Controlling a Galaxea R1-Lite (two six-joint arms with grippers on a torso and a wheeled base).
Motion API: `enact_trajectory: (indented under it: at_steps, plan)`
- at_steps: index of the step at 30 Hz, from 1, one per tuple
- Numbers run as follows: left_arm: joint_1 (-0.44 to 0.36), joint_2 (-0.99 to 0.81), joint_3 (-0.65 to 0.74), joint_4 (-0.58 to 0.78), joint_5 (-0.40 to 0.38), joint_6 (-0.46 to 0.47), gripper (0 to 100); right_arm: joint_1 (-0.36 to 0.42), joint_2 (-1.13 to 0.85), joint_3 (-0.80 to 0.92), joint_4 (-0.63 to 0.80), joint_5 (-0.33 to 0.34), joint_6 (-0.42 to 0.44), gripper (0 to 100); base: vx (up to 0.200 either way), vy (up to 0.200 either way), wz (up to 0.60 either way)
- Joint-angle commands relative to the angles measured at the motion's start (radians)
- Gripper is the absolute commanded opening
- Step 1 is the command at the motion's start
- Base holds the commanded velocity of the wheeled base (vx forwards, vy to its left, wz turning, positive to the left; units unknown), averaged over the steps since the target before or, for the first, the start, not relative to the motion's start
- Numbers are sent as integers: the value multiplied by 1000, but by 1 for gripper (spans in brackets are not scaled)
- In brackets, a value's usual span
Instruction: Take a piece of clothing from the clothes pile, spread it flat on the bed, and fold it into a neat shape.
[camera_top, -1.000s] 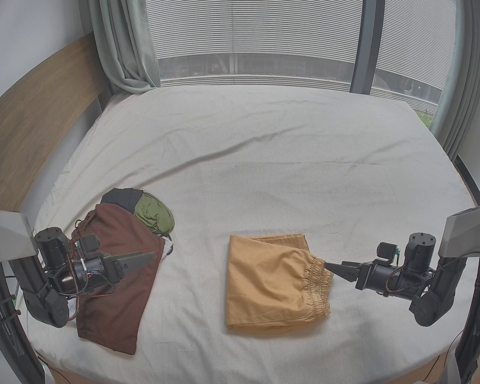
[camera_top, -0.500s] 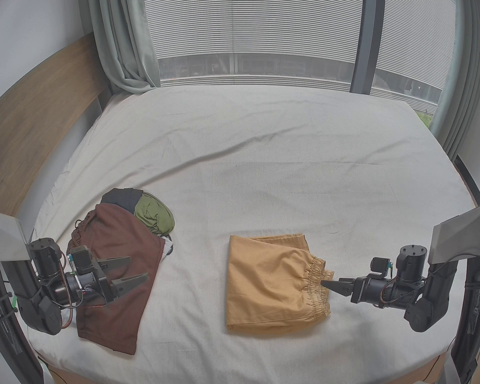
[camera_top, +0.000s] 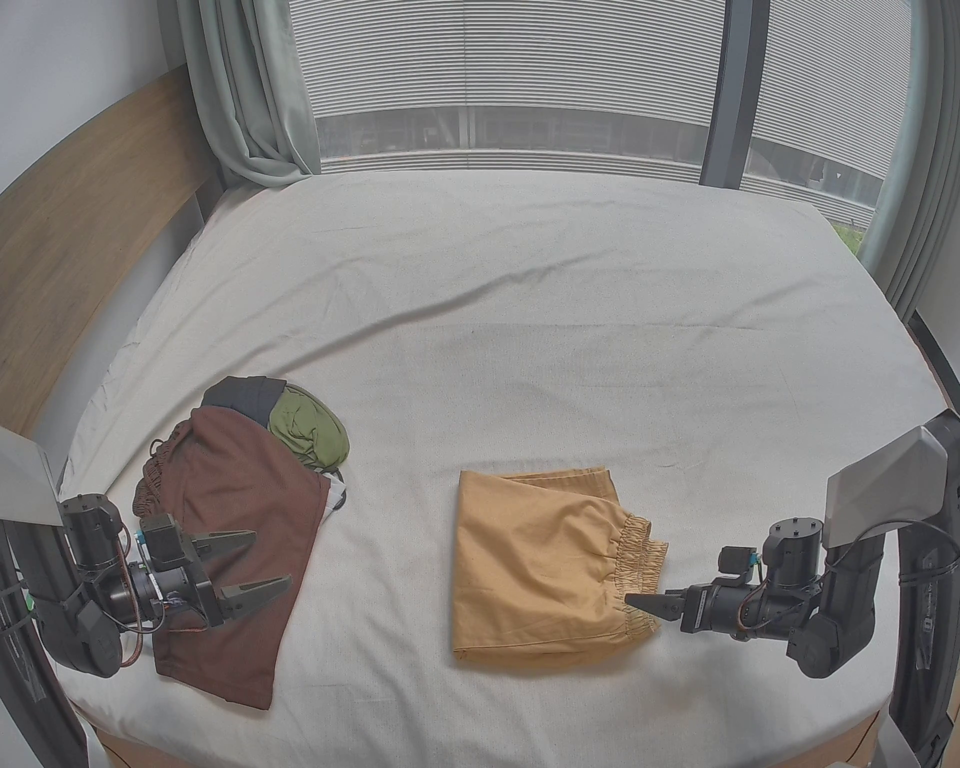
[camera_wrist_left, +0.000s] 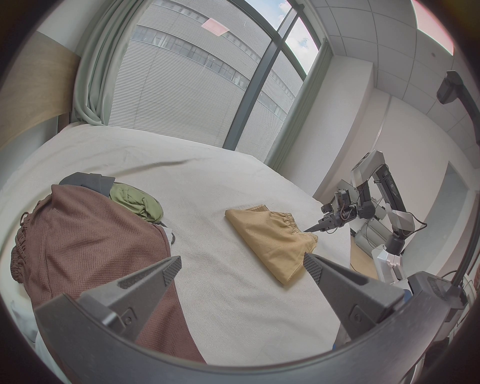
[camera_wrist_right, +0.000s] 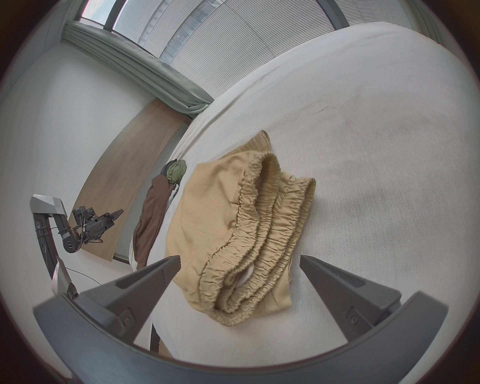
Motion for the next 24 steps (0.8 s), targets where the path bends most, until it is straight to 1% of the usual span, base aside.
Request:
enact_trajectory:
  at_steps: [1, 4, 7, 10, 15, 16, 24]
  plan:
    - [2, 4, 0, 0, 0, -3, 100, 10, 74, -34, 0, -10, 5, 100, 0, 0, 0]
    - [-3, 5, 1, 0, 0, -3, 100, 21, 80, -48, 0, -11, 25, 100, 0, 0, 0]
    - [-9, 10, 1, 0, 0, 1, 100, 41, 112, -85, 0, -53, 59, 100, 0, 0, 0]
    - [-9, 5, 3, -2, 0, 0, 100, 64, 131, -105, -2, -79, 87, 100, 0, 0, 0]
    - [-10, 7, 4, 0, 0, 1, 100, 86, 131, -112, -2, -79, 130, 100, 0, 0, 0]
    - [-12, 7, 9, -2, 0, 3, 100, 99, 131, -129, -2, -80, 154, 100, 0, 0, 0]
    - [-22, 9, 12, 0, 0, 5, 100, 132, 131, -161, -2, -96, 214, 100, 0, 0, 0]
